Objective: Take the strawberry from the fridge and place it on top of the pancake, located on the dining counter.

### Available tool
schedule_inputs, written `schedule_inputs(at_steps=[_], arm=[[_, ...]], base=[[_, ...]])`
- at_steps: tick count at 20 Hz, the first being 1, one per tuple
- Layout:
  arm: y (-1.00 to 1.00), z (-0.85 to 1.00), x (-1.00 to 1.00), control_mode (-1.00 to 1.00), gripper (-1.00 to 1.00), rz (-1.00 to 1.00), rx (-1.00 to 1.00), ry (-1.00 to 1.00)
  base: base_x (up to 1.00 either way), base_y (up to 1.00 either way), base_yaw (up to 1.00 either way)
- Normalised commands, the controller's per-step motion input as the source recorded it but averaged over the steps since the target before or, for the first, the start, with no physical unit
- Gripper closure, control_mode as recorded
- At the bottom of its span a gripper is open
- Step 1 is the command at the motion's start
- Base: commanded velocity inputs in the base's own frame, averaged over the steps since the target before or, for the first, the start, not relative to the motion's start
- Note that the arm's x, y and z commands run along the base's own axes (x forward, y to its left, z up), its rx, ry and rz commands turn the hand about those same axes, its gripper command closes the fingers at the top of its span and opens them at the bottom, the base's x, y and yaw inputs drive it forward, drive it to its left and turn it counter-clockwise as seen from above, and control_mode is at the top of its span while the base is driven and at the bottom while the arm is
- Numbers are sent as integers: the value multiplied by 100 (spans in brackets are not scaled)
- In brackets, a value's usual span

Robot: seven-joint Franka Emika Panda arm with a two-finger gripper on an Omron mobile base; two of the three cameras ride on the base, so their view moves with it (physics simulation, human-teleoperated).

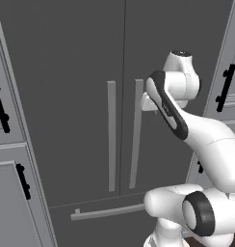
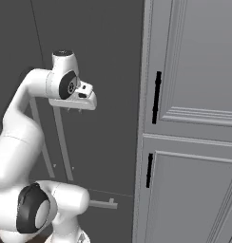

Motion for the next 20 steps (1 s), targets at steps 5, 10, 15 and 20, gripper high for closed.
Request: schedule_inputs(at_steps=[5,10,15,20], arm=[[0,0,-59,-100,-100,1,0,-3],[2,0,-98,-100,-100,1,0,-7],[0,-5,-78,-100,-100,0,0,-1],[1,0,-49,-100,-100,0,0,-2]], base=[[0,0,0],[0,0,0],[0,0,0],[0,0,0]])
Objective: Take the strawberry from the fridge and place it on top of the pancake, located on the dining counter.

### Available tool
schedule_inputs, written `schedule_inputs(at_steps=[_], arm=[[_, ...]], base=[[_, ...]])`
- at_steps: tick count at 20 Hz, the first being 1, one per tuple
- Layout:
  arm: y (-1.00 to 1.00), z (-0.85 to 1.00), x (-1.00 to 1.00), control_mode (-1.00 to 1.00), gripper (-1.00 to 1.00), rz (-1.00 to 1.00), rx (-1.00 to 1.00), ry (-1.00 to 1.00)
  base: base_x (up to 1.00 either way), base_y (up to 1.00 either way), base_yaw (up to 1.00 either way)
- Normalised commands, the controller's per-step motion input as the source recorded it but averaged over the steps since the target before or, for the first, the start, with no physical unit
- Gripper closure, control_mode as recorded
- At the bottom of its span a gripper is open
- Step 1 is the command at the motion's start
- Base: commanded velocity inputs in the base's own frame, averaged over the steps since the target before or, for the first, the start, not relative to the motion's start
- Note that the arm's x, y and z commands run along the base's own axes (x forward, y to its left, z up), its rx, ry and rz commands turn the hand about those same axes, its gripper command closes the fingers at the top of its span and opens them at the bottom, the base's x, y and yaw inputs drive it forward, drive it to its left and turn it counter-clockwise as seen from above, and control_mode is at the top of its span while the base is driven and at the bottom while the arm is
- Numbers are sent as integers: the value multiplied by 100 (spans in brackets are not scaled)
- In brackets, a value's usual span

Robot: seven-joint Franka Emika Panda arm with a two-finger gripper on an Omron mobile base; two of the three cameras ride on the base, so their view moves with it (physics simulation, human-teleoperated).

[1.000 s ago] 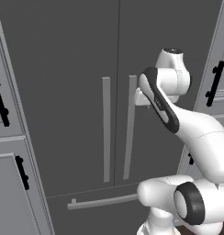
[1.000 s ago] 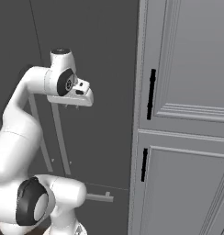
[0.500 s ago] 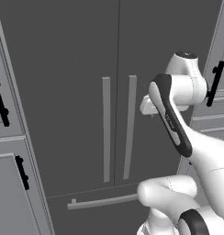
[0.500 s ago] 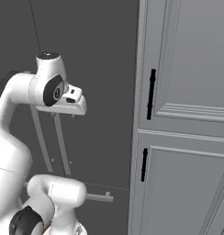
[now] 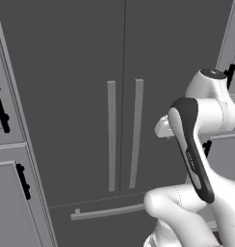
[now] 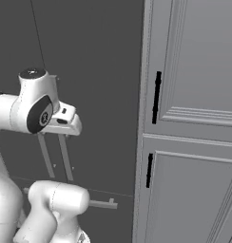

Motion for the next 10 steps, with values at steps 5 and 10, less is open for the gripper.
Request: schedule_inputs(at_steps=[5,10], arm=[[2,1,-50,-100,-100,0,0,-1],[0,0,-55,-100,-100,0,0,-1]], base=[[0,0,0],[0,0,0]])
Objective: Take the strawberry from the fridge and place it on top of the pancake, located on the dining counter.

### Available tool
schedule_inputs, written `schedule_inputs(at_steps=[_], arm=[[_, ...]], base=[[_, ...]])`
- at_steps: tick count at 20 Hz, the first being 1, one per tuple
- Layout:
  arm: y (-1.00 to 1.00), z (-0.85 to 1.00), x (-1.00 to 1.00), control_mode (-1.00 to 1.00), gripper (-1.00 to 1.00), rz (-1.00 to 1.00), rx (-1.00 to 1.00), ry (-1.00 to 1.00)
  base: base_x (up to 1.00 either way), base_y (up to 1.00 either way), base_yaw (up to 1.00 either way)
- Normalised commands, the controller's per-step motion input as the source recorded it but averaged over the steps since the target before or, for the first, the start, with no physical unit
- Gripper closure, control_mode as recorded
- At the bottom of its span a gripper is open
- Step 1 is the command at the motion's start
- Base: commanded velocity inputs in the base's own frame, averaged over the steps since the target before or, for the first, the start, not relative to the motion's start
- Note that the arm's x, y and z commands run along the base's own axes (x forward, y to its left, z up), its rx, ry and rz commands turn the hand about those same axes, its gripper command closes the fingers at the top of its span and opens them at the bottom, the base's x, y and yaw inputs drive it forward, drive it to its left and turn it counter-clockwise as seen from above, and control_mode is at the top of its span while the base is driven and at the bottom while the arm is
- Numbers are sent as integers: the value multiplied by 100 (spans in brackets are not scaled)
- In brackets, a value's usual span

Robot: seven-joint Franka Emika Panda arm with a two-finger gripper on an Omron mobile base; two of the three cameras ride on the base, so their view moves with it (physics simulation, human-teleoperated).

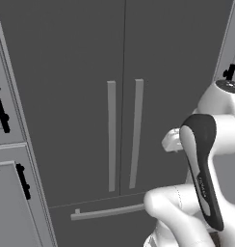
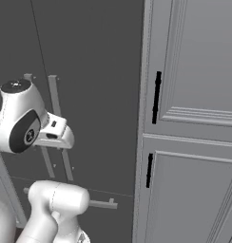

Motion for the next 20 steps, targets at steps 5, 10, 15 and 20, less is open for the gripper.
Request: schedule_inputs(at_steps=[5,10,15,20], arm=[[0,0,-24,100,-100,0,0,-2],[0,0,0,100,-100,0,0,0],[0,0,0,100,-100,0,0,0],[0,0,0,100,-100,0,0,0]], base=[[-15,9,0],[-26,74,0],[-4,43,0],[-38,0,0]])
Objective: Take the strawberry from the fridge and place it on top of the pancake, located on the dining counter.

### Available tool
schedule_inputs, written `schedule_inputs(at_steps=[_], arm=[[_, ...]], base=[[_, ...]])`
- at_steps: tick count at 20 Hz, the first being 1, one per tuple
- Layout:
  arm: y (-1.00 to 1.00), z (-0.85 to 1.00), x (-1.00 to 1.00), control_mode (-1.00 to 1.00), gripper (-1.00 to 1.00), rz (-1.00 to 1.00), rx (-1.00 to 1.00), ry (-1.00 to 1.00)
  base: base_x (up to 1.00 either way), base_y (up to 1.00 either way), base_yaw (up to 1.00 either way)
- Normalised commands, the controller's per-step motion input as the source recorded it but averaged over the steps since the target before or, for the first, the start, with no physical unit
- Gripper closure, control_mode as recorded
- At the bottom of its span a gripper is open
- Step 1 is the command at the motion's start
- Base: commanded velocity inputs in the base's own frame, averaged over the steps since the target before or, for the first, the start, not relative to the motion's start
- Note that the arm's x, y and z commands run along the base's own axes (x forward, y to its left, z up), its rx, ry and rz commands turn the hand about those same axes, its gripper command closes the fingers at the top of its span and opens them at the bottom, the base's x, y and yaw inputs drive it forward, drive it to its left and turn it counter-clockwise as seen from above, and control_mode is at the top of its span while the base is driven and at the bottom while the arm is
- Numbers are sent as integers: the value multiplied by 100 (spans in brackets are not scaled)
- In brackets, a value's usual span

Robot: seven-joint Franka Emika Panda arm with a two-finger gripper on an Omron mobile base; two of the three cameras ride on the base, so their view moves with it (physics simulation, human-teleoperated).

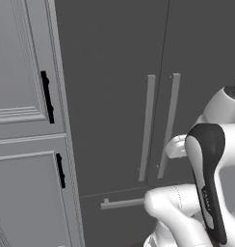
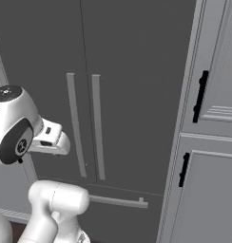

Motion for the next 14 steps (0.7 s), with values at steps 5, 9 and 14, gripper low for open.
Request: schedule_inputs(at_steps=[5,9,14], arm=[[0,0,0,100,-100,0,0,0],[0,0,0,100,-100,0,0,0],[0,0,14,-100,-100,0,0,0]], base=[[-66,-1,0],[-42,0,0],[-5,0,0]])
